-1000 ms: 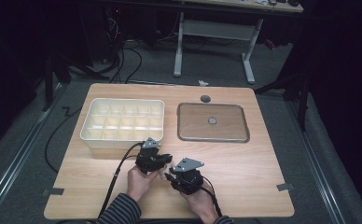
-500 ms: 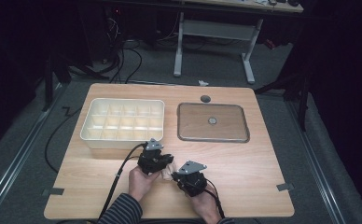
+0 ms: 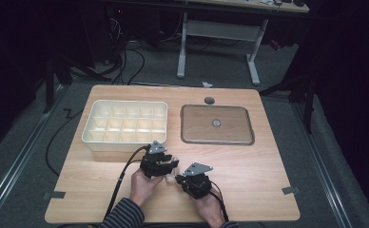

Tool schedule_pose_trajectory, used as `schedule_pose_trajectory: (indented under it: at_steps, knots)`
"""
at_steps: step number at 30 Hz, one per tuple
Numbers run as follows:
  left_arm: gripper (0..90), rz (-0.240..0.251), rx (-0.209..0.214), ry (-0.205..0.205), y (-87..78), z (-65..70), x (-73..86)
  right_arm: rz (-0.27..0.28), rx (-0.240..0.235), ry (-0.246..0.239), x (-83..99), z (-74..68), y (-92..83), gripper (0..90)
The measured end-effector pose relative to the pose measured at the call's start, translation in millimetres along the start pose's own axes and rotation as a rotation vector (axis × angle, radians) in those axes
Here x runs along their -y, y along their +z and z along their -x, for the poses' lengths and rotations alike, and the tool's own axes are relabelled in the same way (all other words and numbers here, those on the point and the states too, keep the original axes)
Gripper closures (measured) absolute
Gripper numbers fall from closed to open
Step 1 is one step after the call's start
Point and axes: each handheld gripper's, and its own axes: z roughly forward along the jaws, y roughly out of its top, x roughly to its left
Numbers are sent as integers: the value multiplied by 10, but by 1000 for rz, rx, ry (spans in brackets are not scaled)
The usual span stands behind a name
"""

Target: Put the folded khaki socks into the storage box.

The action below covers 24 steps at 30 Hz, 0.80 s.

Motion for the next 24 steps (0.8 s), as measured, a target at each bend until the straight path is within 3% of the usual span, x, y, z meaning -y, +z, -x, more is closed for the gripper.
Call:
schedule_pose_trajectory:
  at_steps: [5,9,12,16,24]
  knots:
    - [493,8,-65,11,-172,52,45,17,2,10,0,12,-13,869]
    - [451,-41,-94,-6,-197,62,149,18,3,20,-1,21,-10,868]
    - [433,-13,-73,-117,-145,131,237,17,8,25,-1,21,-12,868]
    - [420,-36,-74,-76,-120,114,294,13,13,29,-1,31,-1,868]
    - [422,-44,-98,-67,-23,138,304,-5,17,37,11,66,37,868]
